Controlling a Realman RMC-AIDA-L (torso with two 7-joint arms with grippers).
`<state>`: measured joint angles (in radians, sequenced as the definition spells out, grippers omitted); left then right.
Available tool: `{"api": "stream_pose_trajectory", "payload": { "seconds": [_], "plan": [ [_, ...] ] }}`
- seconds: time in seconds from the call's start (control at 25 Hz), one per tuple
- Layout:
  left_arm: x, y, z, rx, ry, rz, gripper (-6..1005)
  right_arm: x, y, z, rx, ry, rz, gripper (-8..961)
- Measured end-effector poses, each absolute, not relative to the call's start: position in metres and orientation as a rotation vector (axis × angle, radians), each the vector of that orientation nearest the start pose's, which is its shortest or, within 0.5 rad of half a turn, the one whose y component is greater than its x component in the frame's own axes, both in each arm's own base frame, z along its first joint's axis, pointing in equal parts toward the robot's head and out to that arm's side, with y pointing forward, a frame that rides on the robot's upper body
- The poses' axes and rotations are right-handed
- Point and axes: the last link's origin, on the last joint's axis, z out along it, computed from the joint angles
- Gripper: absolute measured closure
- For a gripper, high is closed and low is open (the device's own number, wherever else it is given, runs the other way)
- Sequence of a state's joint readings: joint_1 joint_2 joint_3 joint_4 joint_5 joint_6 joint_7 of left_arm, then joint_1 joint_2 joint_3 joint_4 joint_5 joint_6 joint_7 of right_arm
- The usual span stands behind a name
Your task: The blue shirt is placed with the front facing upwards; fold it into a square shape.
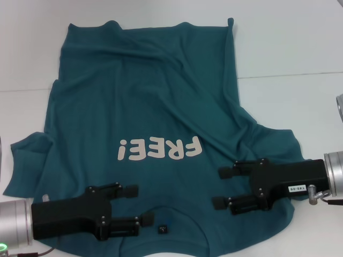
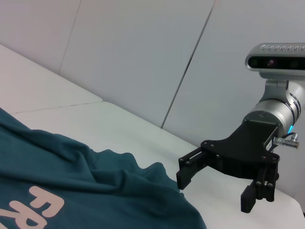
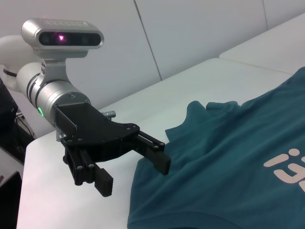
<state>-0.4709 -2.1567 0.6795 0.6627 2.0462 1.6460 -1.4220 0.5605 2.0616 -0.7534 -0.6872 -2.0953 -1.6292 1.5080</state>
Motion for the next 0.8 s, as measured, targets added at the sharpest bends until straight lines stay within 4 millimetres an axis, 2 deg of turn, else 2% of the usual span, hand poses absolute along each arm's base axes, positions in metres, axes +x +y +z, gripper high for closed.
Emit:
{"api": "stream_pose_trajectory", "payload": {
  "seconds": [0.64,0.8],
  "plan": [
    [-0.2586,0.2943,-0.0309,-2.802,-0.776,-0.805,125,0.2529,0.3264,-0.0035,-2.895,0.697,0.579,25],
    [-0.2619,0.299,-0.0247,-2.739,-0.819,-0.828,125,0.2521,0.3266,-0.0038,-2.894,0.697,0.584,26]
  ]
}}
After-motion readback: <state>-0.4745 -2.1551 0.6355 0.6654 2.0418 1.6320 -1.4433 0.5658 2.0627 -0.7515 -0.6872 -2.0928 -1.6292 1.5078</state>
